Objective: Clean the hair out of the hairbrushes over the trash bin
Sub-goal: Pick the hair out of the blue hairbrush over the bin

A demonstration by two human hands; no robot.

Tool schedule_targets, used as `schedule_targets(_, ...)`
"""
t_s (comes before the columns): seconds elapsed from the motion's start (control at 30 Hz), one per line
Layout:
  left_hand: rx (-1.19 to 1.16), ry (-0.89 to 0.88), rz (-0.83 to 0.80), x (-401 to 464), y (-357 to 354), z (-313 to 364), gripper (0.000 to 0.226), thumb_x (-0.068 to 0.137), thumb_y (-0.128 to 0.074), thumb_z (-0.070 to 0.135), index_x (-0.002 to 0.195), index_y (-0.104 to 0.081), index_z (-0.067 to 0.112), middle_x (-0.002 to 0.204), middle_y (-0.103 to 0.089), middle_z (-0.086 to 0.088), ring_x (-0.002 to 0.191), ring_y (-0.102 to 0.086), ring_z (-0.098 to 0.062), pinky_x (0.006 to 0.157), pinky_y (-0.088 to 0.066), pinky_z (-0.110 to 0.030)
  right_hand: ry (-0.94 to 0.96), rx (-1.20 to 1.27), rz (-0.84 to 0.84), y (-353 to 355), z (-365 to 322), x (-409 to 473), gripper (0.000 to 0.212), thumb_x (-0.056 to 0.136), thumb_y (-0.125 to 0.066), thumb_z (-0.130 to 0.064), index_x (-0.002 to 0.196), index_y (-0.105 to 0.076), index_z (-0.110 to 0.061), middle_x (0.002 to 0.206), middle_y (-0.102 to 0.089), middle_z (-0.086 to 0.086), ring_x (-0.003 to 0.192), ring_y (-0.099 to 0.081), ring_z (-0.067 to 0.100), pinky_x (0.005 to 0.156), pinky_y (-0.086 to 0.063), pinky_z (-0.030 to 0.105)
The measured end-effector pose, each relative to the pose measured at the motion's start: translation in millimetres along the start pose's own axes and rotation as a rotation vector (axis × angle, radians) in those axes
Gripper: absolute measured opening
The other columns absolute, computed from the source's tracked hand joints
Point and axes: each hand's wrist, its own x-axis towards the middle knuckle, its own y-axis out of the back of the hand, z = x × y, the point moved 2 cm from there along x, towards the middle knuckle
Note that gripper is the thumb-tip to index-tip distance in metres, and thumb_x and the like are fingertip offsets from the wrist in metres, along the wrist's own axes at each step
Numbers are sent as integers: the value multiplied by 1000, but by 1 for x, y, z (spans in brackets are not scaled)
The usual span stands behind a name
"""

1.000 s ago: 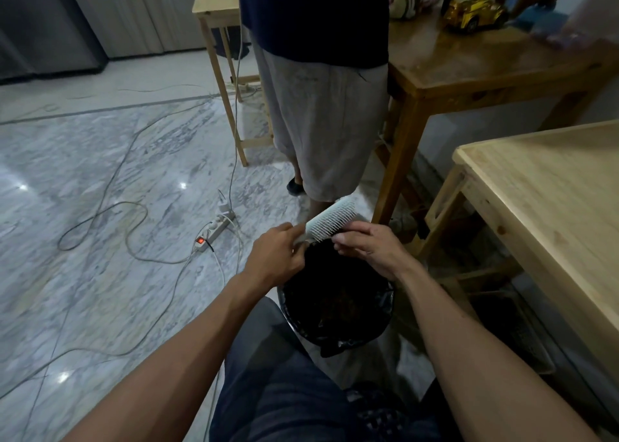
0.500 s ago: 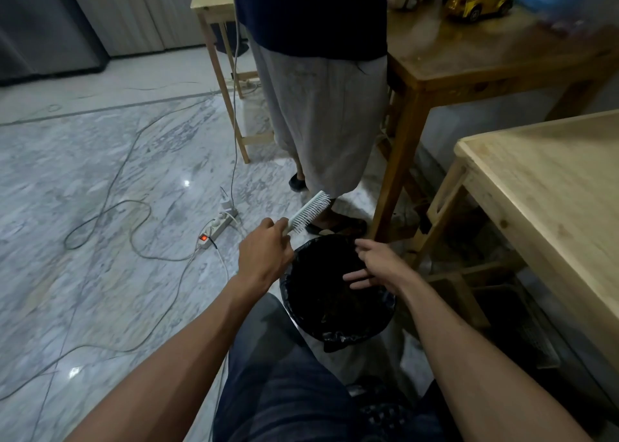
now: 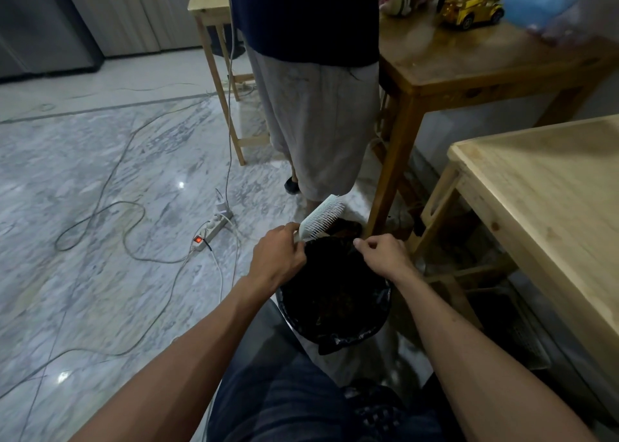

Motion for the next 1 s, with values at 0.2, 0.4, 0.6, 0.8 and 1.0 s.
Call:
schedule_targets(0.2,-49,-9,-62,-4,2,10,35,93,-54,32,118,-62,10,94,-74,-17,85,-66,-38,70,-53,-44,-9,667,-161,-3,-22,1,29,101,-60,-44,120,-64,-23,113,-72,4,95,-76,23,83,-63,39)
schedule_targets(0.4,-130,-72,-106,-5,10,25,43,91,-41,43,105,-62,9,83,-70,-14,77,-64,-35,66,-51,-47,75,881,-80,15,-58,0,18,97,-71,-22,107,-71,-7,78,-79,6,66,-76,14,57,-59,21)
schedule_targets(0.6,-174,-162,-2,3,33,47,35,91,-59,32,123,-65,18,100,-75,-7,86,-69,-28,71,-53,-39,110,866,71,66,-84,-18,8,96,-71,-15,99,-70,-8,79,-77,13,66,-72,19,58,-62,23)
schedule_targets(0.8,-291,-310,139,27,73,107,22,89,-67,18,109,-71,10,98,-71,-8,87,-63,-23,70,-40,-30,245,887,220,151,-102,-41,14,97,-68,-9,106,-58,-12,83,-73,18,57,-71,18,55,-61,25)
schedule_targets(1.0,-337,-512,134,46,96,197,31,91,-65,19,120,-69,10,104,-65,-5,90,-59,-17,73,-44,-28,302,881,443,244,-93,-85,10,98,-65,-7,94,-59,-13,71,-70,13,51,-65,16,52,-59,23)
